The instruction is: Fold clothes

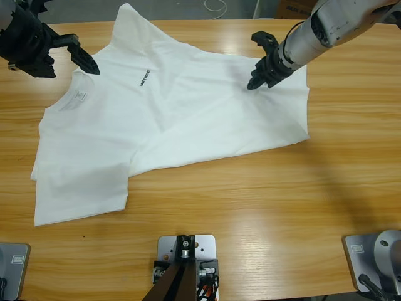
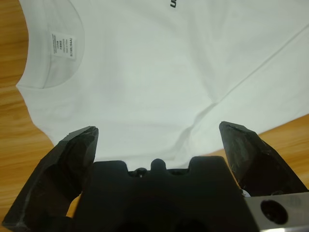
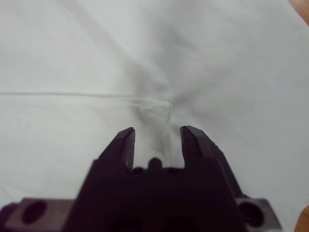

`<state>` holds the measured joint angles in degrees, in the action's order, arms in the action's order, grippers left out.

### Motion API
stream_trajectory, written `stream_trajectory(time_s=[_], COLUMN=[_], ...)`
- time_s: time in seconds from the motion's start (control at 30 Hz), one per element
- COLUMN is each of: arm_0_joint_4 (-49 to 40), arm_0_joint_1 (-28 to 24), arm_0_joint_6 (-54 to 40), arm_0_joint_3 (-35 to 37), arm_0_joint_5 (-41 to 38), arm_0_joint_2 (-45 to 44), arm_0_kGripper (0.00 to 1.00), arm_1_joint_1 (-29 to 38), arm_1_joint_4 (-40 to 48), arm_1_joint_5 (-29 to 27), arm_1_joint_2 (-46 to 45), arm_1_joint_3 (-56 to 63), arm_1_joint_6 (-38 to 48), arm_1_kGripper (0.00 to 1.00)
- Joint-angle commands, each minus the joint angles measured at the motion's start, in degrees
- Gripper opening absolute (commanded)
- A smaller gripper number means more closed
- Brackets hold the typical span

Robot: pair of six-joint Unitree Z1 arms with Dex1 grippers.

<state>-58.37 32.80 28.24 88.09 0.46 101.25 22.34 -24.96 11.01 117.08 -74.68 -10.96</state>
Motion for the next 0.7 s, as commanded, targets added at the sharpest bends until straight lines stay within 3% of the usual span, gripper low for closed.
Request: stream_trajectory(time_s=[0.03,0.1,0.23,0.3,0.53,0.7], arm_0_joint_4=[0.8,1.0,1.0,1.0,1.0,1.1], arm_0_joint_1=[0.8,0.8,0.9,0.9,0.9,1.0], arm_0_joint_6=[0.5,0.5,0.7,0.7,0.8,0.8], arm_0_joint_3=[-1.1,-1.1,-1.2,-1.4,-1.4,-1.4], arm_0_joint_5=[-0.8,-0.8,-0.8,-0.8,-0.8,-0.8], arm_0_joint_2=[3.1,3.2,3.2,3.2,3.2,3.1], arm_0_kGripper=[0.982,0.982,0.982,0.982,0.982,0.982], arm_1_joint_1=[0.5,0.5,0.5,0.6,0.6,0.8], arm_1_joint_4=[1.3,1.3,1.3,1.3,1.4,0.7], arm_1_joint_5=[0.3,0.9,1.7,1.9,2.9,1.9], arm_1_joint_2=[1.3,1.2,1.9,2.1,2.0,-3.6], arm_1_joint_3=[1.8,1.8,2.0,2.0,2.4,2.8], arm_1_joint_6=[0.2,0.2,0.2,0.2,0.2,0.4], arm_1_kGripper=[0.296,0.111,0.071,0.000,0.000,0.000])
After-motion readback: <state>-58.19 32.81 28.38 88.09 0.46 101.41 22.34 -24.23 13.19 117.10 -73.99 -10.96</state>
